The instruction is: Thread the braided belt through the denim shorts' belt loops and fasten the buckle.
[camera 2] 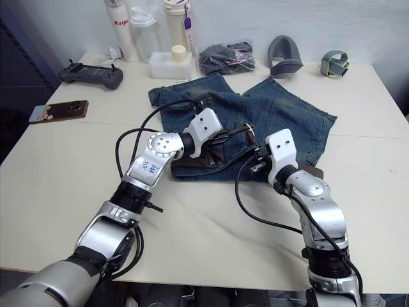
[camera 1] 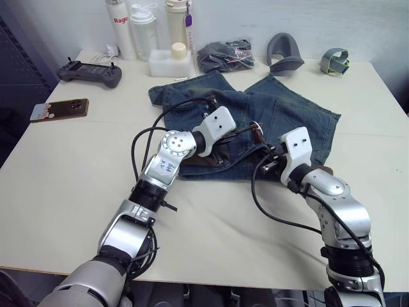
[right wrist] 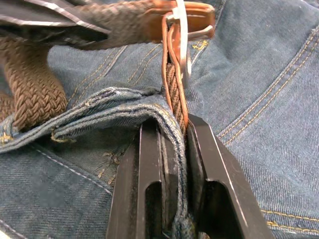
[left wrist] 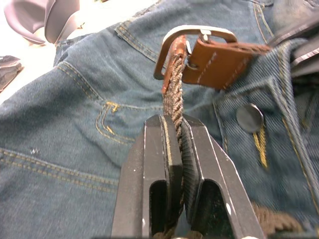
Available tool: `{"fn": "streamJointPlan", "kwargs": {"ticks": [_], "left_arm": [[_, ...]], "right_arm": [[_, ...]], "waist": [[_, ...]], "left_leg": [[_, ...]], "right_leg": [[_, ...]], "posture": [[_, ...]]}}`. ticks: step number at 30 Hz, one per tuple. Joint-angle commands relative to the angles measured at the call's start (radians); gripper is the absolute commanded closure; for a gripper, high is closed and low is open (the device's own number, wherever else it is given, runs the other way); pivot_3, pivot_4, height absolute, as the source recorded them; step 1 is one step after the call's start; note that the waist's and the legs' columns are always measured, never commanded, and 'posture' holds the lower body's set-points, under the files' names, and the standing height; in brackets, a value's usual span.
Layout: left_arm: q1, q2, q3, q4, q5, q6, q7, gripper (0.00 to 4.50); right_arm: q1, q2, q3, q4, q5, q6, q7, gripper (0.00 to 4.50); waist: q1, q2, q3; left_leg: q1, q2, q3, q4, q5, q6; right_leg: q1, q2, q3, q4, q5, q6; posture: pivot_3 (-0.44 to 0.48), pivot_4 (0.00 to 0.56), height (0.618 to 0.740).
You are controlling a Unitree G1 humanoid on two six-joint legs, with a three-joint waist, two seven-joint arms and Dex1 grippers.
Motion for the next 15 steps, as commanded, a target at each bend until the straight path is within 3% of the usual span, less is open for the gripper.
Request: {"fn": "streamJointPlan", "kwargs": {"ticks": [1,7,15], "left_arm": [[-0.017,-0.025,-0.012,-0.031,-0.015,-0.026,-0.023,4.5],[-0.008,-0.018,-0.025,-0.017,-0.007,-0.037,-0.061,4.5],[-0.024,0.03,-0.029,0.066,0.015,-0.071,-0.086,4.5]], "right_arm": [[0.002,-0.039,0.057,-0.047,-0.024,-0.074,0.032,4.43],[0.055,-0.179,0.182,-0.001,-0.187,-0.264,0.062,4.43],[0.077,-0.231,0.204,0.029,-0.263,-0.396,0.082,4.43]], "waist": [[0.0,0.0,0.0],[0.0,0.0,0.0],[0.001,0.0,0.0]], "left_leg": [[0.0,0.0,0.0,0.0,0.0,0.0],[0.0,0.0,0.0,0.0,0.0,0.0],[0.0,0.0,0.0,0.0,0.0,0.0]], "right_leg": [[0.0,0.0,0.0,0.0,0.0,0.0],[0.0,0.0,0.0,0.0,0.0,0.0],[0.0,0.0,0.0,0.0,0.0,0.0]], "posture": [[0.0,0.15,0.648],[0.0,0.15,0.648],[0.0,0.15,0.648]]}}
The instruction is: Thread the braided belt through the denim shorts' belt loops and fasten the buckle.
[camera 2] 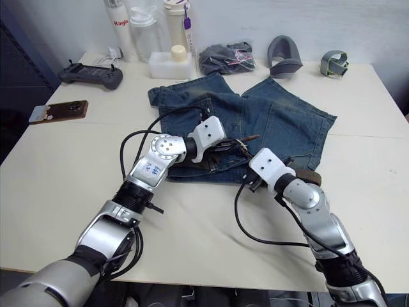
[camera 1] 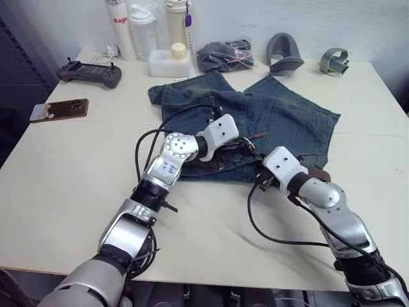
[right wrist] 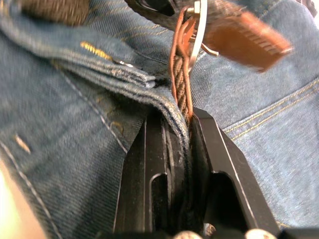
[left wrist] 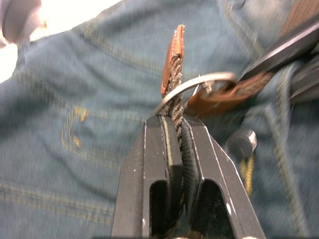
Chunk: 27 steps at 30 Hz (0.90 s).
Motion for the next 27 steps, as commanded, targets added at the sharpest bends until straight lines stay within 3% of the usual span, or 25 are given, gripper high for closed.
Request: {"fn": "streamJointPlan", "kwargs": {"ticks": [1,9,14,20,27], "left_arm": [[-0.022,0.012,0.003,0.014,0.01,-0.028,0.0,4.5],[-0.016,0.013,0.006,0.014,0.012,-0.04,0.009,4.5],[-0.027,-0.014,0.017,0.002,-0.008,-0.065,0.021,4.5],[-0.036,-0.053,0.025,0.004,-0.018,-0.11,0.029,4.5],[-0.033,-0.055,0.011,-0.007,-0.003,-0.123,0.022,4.5]], "right_arm": [[0.009,-0.023,-0.018,-0.033,0.009,-0.065,0.045,3.99],[0.059,-0.126,-0.229,-0.176,0.121,-0.025,0.139,0.08],[-0.001,-0.191,-0.262,-0.155,0.109,-0.021,0.16,0.03],[-0.123,-0.248,-0.15,0.037,-0.055,-0.172,0.138,0.03],[-0.225,-0.216,-0.023,0.168,-0.175,-0.348,0.129,0.03]], "waist": [[0.0,0.0,0.0],[0.003,0.0,0.0],[0.002,0.0,0.0],[0.003,0.0,0.0],[0.001,0.0,0.0]], "left_leg": [[0.0,0.0,0.0,0.0,0.0,0.0],[0.0,0.0,0.0,0.0,0.0,0.0],[0.0,0.0,0.0,0.0,0.0,0.0],[0.0,0.0,0.0,0.0,0.0,0.0],[0.0,0.0,0.0,0.0,0.0,0.0]], "right_leg": [[0.0,0.0,0.0,0.0,0.0,0.0],[0.0,0.0,0.0,0.0,0.0,0.0],[0.001,0.0,0.0,0.0,0.0,0.0],[0.001,-0.001,-0.001,-0.001,0.0,0.0],[0.0,0.0,0.0,0.0,0.0,0.0]], "posture": [[0.0,0.15,0.648],[0.0,0.15,0.648],[0.0,0.15,0.648],[0.0,0.15,0.648],[0.0,0.15,0.648]]}}
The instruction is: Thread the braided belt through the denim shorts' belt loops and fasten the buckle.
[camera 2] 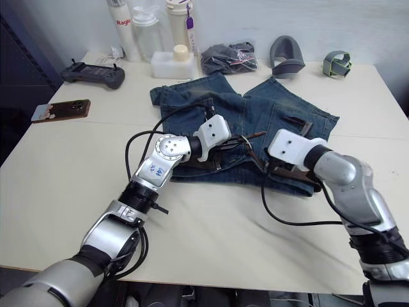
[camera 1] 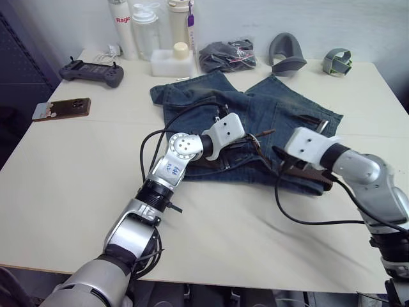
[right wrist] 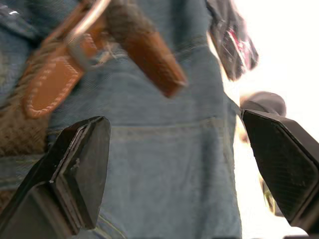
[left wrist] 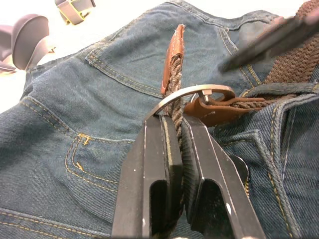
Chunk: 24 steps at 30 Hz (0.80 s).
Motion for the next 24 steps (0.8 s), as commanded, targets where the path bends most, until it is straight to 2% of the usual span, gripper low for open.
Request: {"fn": "streamJointPlan", "kwargs": {"ticks": [1,2,3,5,11,12,17,19,21,23,24], "left_arm": [[-0.024,-0.007,-0.004,-0.036,0.001,-0.021,-0.002,4.5],[-0.024,-0.007,-0.005,-0.037,0.002,-0.023,-0.003,4.5],[-0.025,-0.007,-0.006,-0.037,0.002,-0.023,-0.003,4.5],[-0.026,-0.008,-0.01,-0.034,0.003,-0.025,-0.005,4.5],[-0.045,-0.012,0.0,-0.024,-0.01,-0.015,-0.011,4.5],[-0.047,-0.011,0.009,-0.03,-0.023,-0.001,-0.019,4.08],[-0.057,0.036,0.083,-0.079,-0.086,0.039,-0.053,2.16],[-0.056,0.086,0.129,-0.117,-0.127,0.08,-0.09,1.4],[-0.044,0.146,0.148,-0.148,-0.141,0.104,-0.129,0.44],[-0.013,0.214,0.166,-0.194,-0.16,0.146,-0.171,0.09],[0.003,0.241,0.18,-0.216,-0.171,0.176,-0.18,0.09]], "right_arm": [[-0.051,0.008,0.017,0.006,-0.039,-0.085,-0.009,0.26],[-0.056,0.01,0.023,0.013,-0.047,-0.1,-0.009,0.57],[-0.061,0.011,0.028,0.019,-0.054,-0.113,-0.008,0.68],[-0.07,0.012,0.041,0.03,-0.067,-0.147,-0.004,1.41],[-0.063,0.015,0.044,0.053,-0.076,-0.183,0.014,4.31],[-0.06,0.014,0.043,0.055,-0.079,-0.186,0.015,4.48],[-0.041,-0.001,0.026,0.06,-0.086,-0.193,0.015,4.5],[-0.028,-0.023,0.004,0.062,-0.088,-0.203,0.011,4.5],[-0.013,-0.047,-0.017,0.063,-0.088,-0.213,0.01,4.5],[0.013,-0.076,-0.053,0.056,-0.076,-0.214,0.013,4.5],[0.025,-0.096,-0.073,0.051,-0.071,-0.217,0.019,4.5]], "waist": [[0.0,0.0,0.0],[0.0,0.0,0.0],[0.0,0.0,0.0],[0.0,0.0,0.0],[0.0,0.0,0.0],[0.0,0.0,0.0],[0.0,0.0,0.0],[-0.002,0.0,0.0],[-0.009,0.0,0.0],[-0.014,0.0,0.0],[-0.019,0.0,0.0]], "left_leg": [[0.0,0.0,0.0,0.0,0.0,0.0],[0.0,0.0,0.0,0.0,0.0,0.0],[0.0,0.0,0.0,0.0,0.0,0.0],[0.0,0.0,0.0,0.0,0.0,0.0],[0.0,0.0,0.0,0.0,0.0,0.0],[0.0,0.0,0.0,0.0,0.0,0.0],[0.0,0.0,0.0,0.0,0.0,0.0],[0.0,0.0,0.0,0.0,0.0,0.0],[0.0,0.0,0.0,0.0,0.0,0.0],[0.0,0.0,0.0,0.0,0.0,-0.001],[0.0,0.0,0.0,0.0,0.0,-0.001]], "right_leg": [[0.0,0.0,0.0,0.0,0.0,0.0],[0.0,0.0,0.0,0.0,0.0,0.0],[0.0,0.0,0.0,0.0,0.0,0.0],[0.0,0.0,0.0,0.0,0.0,0.0],[0.0,0.0,0.0,0.0,0.0,0.0],[0.0,0.0,0.0,0.0,0.0,0.0],[0.0,0.0,0.0,0.0,0.0,0.0],[0.0,0.0,0.0,0.0,0.0,0.0],[0.0,0.0,0.0,0.0,0.0,0.0],[0.0,0.0,0.0,0.0,0.0,0.0],[0.0,0.0,0.0,0.0,0.0,0.0]], "posture": [[0.0,0.15,0.648],[0.0,0.15,0.648],[0.0,0.15,0.648],[0.0,0.15,0.648],[0.0,0.15,0.648],[0.0,0.15,0.648],[0.0,0.15,0.648],[0.0,0.15,0.648],[0.0,0.15,0.648],[0.0,0.15,0.648],[0.0,0.15,0.648]]}}
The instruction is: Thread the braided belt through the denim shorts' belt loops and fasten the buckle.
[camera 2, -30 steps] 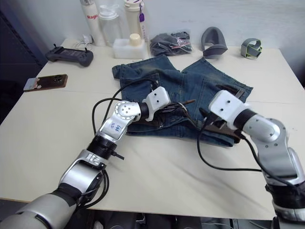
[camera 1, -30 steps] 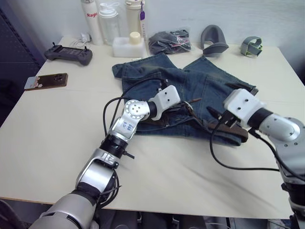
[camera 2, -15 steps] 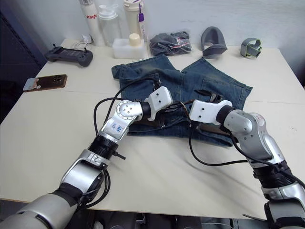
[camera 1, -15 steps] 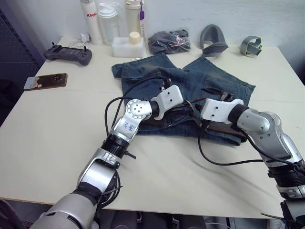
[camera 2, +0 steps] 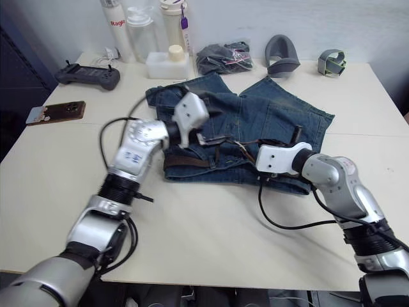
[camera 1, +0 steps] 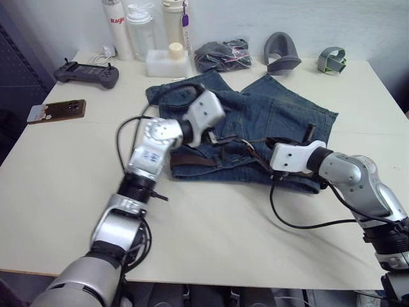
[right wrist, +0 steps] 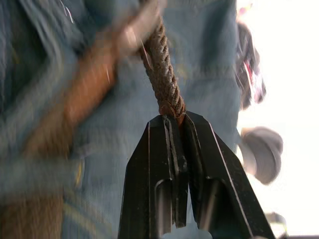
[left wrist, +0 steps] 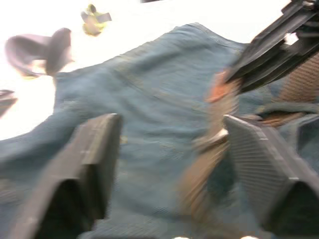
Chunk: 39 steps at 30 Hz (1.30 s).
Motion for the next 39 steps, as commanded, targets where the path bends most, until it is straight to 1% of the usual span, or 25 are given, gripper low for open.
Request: {"fn": "streamJointPlan", "kwargs": {"ticks": [1,3,5,8,12,14,16,19,23,26,27,28,29,32,33,36,37,39], "left_arm": [[0.047,0.124,0.06,-0.14,-0.063,0.102,-0.081,0.09],[0.071,0.154,0.064,-0.175,-0.071,0.14,-0.078,0.09],[0.084,0.154,0.063,-0.203,-0.085,0.19,-0.069,0.09],[0.074,0.097,0.051,-0.243,-0.118,0.252,-0.053,0.09],[0.047,0.015,0.018,-0.262,-0.118,0.268,-0.025,0.09],[0.011,-0.055,-0.006,-0.235,-0.099,0.251,0.024,0.09],[-0.019,-0.1,-0.024,-0.206,-0.079,0.241,0.065,0.09],[-0.045,-0.133,-0.039,-0.173,-0.057,0.214,0.096,0.09],[-0.063,-0.17,-0.094,-0.148,-0.024,0.167,0.102,0.09],[-0.094,-0.185,-0.14,-0.078,0.047,0.127,0.149,0.09],[-0.103,-0.193,-0.136,-0.056,0.051,0.128,0.163,0.49],[-0.108,-0.2,-0.13,-0.042,0.049,0.13,0.17,0.63],[-0.115,-0.2,-0.135,-0.025,0.057,0.126,0.169,0.93],[-0.129,-0.197,-0.147,0.01,0.08,0.104,0.176,2.22],[-0.13,-0.198,-0.145,0.014,0.081,0.101,0.175,2.73],[-0.126,-0.205,-0.13,0.008,0.066,0.111,0.17,3.96],[-0.125,-0.207,-0.126,0.006,0.061,0.114,0.169,4.47],[-0.125,-0.213,-0.104,0.001,0.041,0.133,0.175,4.47]], "right_arm": [[0.042,-0.089,-0.123,-0.037,0.023,-0.024,0.008,4.5],[0.052,-0.117,-0.154,-0.039,0.031,-0.035,0.013,4.5],[0.043,-0.136,-0.169,-0.038,0.042,-0.05,0.023,4.5],[-0.006,-0.134,-0.159,-0.038,0.046,-0.058,0.036,4.5],[-0.049,-0.114,-0.129,-0.046,0.041,-0.055,0.053,4.5],[-0.057,-0.105,-0.118,-0.057,0.037,-0.048,0.06,4.5],[-0.059,-0.099,-0.115,-0.067,0.034,-0.041,0.065,4.5],[-0.059,-0.095,-0.117,-0.079,0.033,-0.031,0.071,4.5],[-0.053,-0.095,-0.12,-0.091,0.036,-0.021,0.076,4.5],[-0.053,-0.09,-0.121,-0.105,0.04,-0.005,0.081,4.5],[-0.055,-0.088,-0.12,-0.11,0.042,0.001,0.083,4.5],[-0.056,-0.086,-0.12,-0.115,0.043,0.005,0.085,4.5],[-0.059,-0.085,-0.12,-0.121,0.045,0.011,0.087,4.5],[-0.067,-0.083,-0.123,-0.132,0.048,0.025,0.09,4.5],[-0.068,-0.082,-0.124,-0.135,0.048,0.029,0.091,4.5],[-0.067,-0.079,-0.126,-0.145,0.051,0.046,0.094,4.5],[-0.067,-0.078,-0.126,-0.148,0.053,0.051,0.095,4.5],[-0.056,-0.065,-0.133,-0.163,0.077,0.087,0.103,4.5]], "waist": [[-0.006,0.0,0.0],[-0.007,0.0,0.0],[-0.005,0.0,0.0],[0.001,0.0,0.0],[0.005,0.0,0.0],[0.005,0.0,0.0],[0.007,0.0,0.0],[0.012,0.0,0.0],[0.007,0.0,0.0],[0.012,0.0,0.0],[0.013,0.0,0.0],[0.013,0.0,0.0],[0.014,0.0,0.0],[0.014,0.0,0.0],[0.014,0.0,0.0],[0.015,0.0,0.0],[0.015,0.0,0.0],[0.015,0.0,0.0]], "left_leg": [[0.0,0.0,0.0,0.0,0.0,0.0],[0.0,0.0,0.0,0.0,0.0,0.0],[0.0,0.0,0.0,0.0,0.0,0.0],[-0.001,0.0,-0.001,0.001,0.0,0.0],[-0.001,0.0,-0.001,0.001,0.0,0.0],[-0.001,0.0,-0.001,0.001,0.0,0.0],[-0.001,0.0,0.0,0.001,0.0,0.001],[-0.001,-0.001,0.0,0.001,0.0,0.001],[-0.001,0.0,0.0,0.001,0.0,0.001],[-0.001,0.0,0.0,0.001,0.0,0.001],[-0.001,0.0,0.0,0.001,0.0,0.001],[-0.001,0.0,0.0,0.001,0.0,0.001],[-0.001,0.0,0.0,0.001,0.0,0.001],[-0.001,0.0,0.0,0.001,0.0,0.001],[-0.001,0.0,0.0,0.001,0.0,0.001],[-0.001,0.0,0.0,0.001,0.0,0.001],[-0.001,0.0,0.0,0.001,0.0,0.001],[-0.001,0.0,0.0,0.001,0.0,0.001]], "right_leg": [[0.0,0.0,0.0,0.0,0.0,0.0],[0.0,0.0,0.0,0.0,0.0,0.0],[0.0,0.0,0.0,0.0,0.0,0.0],[0.001,0.0,0.0,0.0,0.0,0.0],[0.0,0.0,0.0,0.0,0.0,0.0],[0.0,0.0,0.0,0.0,0.0,0.0],[0.0,0.0,0.0,0.0,0.0,0.0],[0.0,0.0,0.0,0.0,0.0,0.001],[0.0,0.0,0.0,0.0,0.0,0.0],[0.0,0.0,0.0,0.0,0.0,0.0],[0.0,0.0,0.0,0.0,0.0,0.0],[0.0,0.0,0.0,0.0,0.0,0.0],[0.0,0.0,0.0,0.0,0.0,0.0],[0.0,0.0,0.0,0.0,0.0,0.0],[0.0,0.0,0.0,0.0,0.0,0.0],[0.0,0.0,0.0,0.0,0.0,0.0],[0.0,0.0,0.0,0.0,0.0,0.0],[0.0,0.0,0.0,0.0,0.0,0.0]], "posture": [[0.0,0.15,0.648],[0.0,0.15,0.648],[0.0,0.15,0.648],[0.0,0.15,0.648],[0.0,0.15,0.648],[0.0,0.15,0.648],[0.0,0.15,0.648],[0.0,0.15,0.648],[0.0,0.15,0.648],[0.0,0.15,0.648],[0.0,0.15,0.648],[0.0,0.15,0.648],[0.0,0.15,0.648],[0.0,0.15,0.648],[0.0,0.15,0.648],[0.0,0.15,0.648],[0.0,0.15,0.648],[0.0,0.15,0.648]]}}
